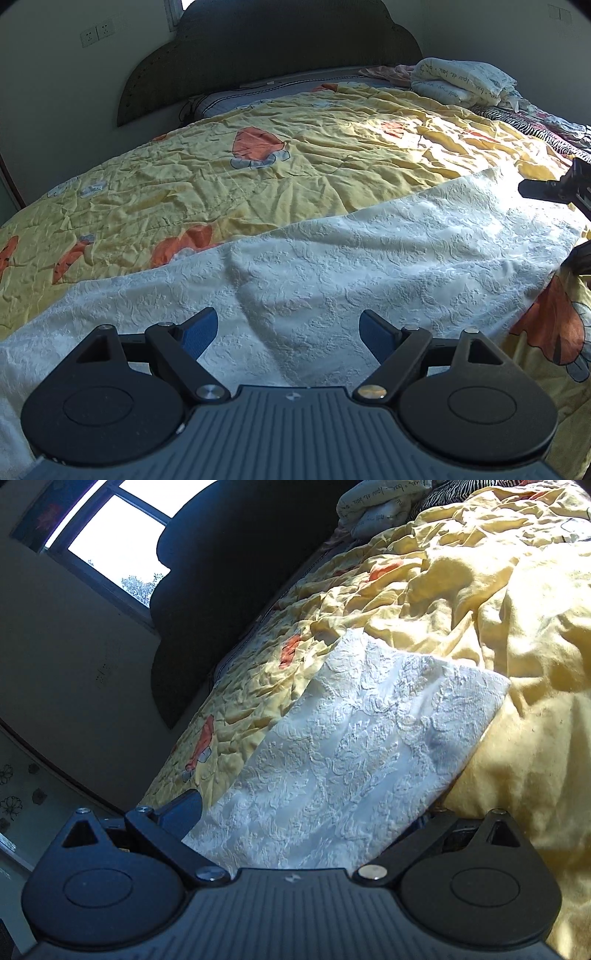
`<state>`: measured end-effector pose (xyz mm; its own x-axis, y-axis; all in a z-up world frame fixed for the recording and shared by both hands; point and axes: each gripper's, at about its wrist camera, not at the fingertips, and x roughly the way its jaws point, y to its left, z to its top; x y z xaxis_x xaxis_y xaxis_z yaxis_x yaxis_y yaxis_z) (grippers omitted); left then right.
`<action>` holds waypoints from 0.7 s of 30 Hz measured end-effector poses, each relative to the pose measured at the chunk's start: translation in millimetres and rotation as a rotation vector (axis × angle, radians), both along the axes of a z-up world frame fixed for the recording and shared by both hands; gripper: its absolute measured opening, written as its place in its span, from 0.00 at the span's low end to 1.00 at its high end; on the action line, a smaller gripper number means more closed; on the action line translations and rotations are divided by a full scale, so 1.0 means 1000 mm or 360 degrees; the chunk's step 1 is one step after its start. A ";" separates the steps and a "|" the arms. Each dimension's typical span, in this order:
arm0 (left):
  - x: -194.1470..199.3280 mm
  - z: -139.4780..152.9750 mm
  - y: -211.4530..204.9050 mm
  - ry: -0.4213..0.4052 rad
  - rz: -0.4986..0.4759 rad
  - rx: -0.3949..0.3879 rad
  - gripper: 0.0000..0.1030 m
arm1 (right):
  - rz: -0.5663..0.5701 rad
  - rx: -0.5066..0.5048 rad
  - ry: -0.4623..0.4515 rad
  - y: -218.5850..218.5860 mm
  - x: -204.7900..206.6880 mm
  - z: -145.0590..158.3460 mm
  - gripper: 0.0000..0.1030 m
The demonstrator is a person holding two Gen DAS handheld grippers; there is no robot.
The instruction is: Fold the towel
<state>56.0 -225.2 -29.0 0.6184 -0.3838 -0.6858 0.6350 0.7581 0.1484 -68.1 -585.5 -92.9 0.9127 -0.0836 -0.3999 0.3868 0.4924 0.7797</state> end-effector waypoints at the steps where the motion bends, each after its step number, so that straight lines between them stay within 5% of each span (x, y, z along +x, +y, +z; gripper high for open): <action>1: 0.001 0.000 -0.001 0.0002 0.0004 0.0004 0.84 | -0.0009 0.0005 -0.0003 -0.003 0.001 0.000 1.00; 8: 0.010 0.001 -0.005 0.0035 0.0009 -0.0005 0.84 | -0.0031 -0.0057 0.0034 -0.013 0.011 0.002 1.00; 11: 0.013 0.001 -0.009 0.0050 0.0002 -0.0003 0.84 | -0.0043 -0.0080 0.0036 -0.015 0.012 0.001 0.93; 16: 0.020 0.001 -0.015 0.0149 -0.0026 -0.0031 0.84 | -0.0096 -0.0088 0.0096 -0.025 0.008 -0.005 0.39; 21: 0.025 0.001 -0.021 0.0223 -0.0045 -0.0069 0.84 | -0.0091 -0.0106 0.0048 -0.027 0.003 -0.007 0.26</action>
